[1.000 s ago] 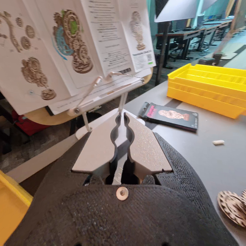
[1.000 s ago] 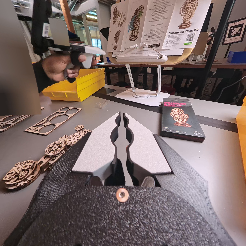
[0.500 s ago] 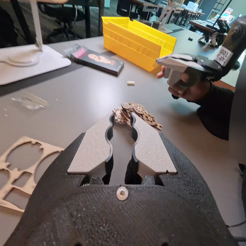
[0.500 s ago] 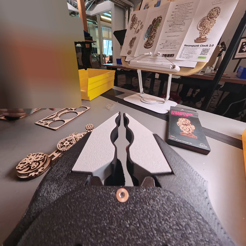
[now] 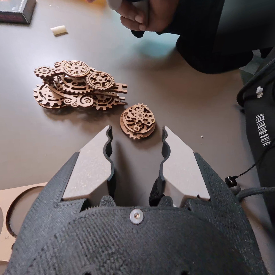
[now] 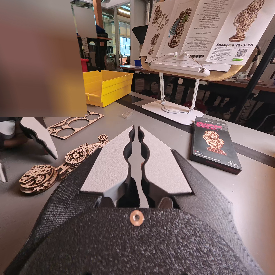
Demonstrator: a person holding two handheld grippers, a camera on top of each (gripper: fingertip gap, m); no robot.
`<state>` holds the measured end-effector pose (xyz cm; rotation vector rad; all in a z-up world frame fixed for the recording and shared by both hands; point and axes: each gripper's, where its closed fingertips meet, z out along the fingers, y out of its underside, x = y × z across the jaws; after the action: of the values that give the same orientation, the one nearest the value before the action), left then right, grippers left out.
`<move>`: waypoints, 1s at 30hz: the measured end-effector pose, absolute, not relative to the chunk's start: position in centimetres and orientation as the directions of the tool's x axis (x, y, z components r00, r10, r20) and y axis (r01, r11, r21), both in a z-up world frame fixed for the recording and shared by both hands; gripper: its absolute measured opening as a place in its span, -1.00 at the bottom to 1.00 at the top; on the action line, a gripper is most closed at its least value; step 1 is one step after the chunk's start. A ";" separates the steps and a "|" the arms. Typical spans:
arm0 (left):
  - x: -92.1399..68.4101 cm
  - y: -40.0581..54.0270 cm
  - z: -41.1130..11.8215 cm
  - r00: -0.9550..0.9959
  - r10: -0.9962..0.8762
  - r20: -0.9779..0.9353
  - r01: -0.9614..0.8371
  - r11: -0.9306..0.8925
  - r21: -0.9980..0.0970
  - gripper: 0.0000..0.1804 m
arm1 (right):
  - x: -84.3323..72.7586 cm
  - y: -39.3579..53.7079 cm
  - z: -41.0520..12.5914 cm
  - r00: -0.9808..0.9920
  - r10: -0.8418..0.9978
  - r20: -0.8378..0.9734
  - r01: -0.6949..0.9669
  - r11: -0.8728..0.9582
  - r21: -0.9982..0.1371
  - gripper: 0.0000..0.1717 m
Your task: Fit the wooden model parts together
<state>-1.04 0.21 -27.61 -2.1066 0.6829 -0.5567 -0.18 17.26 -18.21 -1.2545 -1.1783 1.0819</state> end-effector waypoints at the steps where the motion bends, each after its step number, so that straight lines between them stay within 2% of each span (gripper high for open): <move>1: -0.8 0.2 -27.8 0.748 -0.650 0.131 -0.293 -0.502 -0.814 -0.26 | -0.2 17.2 -18.3 0.101 0.994 0.043 0.042 0.039 -0.998 -0.98; 7: -0.3 0.6 -28.7 0.743 -0.667 0.046 -0.386 -0.484 -0.785 -0.28 | -0.3 16.9 -18.3 0.088 0.995 0.054 0.046 0.050 -0.998 -0.98; 11: -0.3 0.7 -28.8 0.740 -0.673 -0.017 -0.432 -0.455 -0.779 -0.45 | -0.2 16.8 -18.2 0.083 0.995 0.053 0.046 0.049 -0.998 -0.98; 30: -1.2 0.8 -27.0 0.743 -0.645 -0.177 -0.473 -0.320 -0.821 -0.46 | -0.5 15.6 -18.2 0.037 0.994 0.105 0.058 0.102 -0.993 -0.99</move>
<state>-1.19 0.79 -26.97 -1.9782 0.8485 -0.2250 -0.52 15.57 -18.22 -1.1911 -1.2671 1.0763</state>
